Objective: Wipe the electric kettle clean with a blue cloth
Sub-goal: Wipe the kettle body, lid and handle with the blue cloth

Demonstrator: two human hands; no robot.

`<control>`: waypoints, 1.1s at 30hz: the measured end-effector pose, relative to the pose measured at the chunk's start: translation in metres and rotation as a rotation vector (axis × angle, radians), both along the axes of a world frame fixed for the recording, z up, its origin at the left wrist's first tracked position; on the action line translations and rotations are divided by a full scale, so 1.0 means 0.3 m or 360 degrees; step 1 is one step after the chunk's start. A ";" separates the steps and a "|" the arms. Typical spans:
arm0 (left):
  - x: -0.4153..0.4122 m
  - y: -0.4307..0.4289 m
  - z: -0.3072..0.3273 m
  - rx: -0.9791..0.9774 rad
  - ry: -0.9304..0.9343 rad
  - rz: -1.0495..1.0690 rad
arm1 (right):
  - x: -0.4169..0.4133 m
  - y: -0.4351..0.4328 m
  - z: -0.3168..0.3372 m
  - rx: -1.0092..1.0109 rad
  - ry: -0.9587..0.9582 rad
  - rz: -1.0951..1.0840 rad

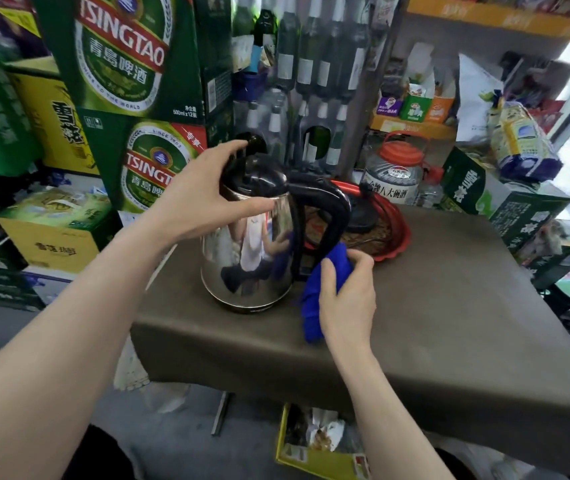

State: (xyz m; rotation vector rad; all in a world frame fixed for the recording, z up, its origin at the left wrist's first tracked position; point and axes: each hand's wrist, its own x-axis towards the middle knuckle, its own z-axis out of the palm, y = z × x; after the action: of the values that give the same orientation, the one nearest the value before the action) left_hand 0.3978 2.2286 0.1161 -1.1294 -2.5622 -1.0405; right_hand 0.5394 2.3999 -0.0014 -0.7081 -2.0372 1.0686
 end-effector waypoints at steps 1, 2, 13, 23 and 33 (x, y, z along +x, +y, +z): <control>-0.004 -0.007 0.000 -0.0002 -0.0042 -0.0037 | 0.009 -0.028 0.037 0.0113 0.0136 0.0004; -0.012 -0.011 0.001 -0.0024 -0.0057 -0.0061 | 0.008 -0.058 0.070 0.0246 0.0256 0.0032; -0.024 0.007 -0.014 -0.0209 0.0124 0.0141 | -0.054 -0.089 -0.094 0.0181 -0.0445 0.0106; -0.014 0.017 -0.032 -0.0159 0.0102 0.0234 | -0.174 -0.044 -0.029 0.0574 -0.0493 -0.0040; 0.064 0.041 -0.055 -0.0115 0.0250 0.0444 | -0.115 -0.105 0.121 0.0275 0.0343 0.0205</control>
State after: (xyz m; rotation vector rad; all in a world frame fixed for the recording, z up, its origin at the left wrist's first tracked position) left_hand 0.4170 2.2410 0.0996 -0.8007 -2.5533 -0.7688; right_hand 0.5049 2.3684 0.0348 -0.3611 -1.9790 0.9801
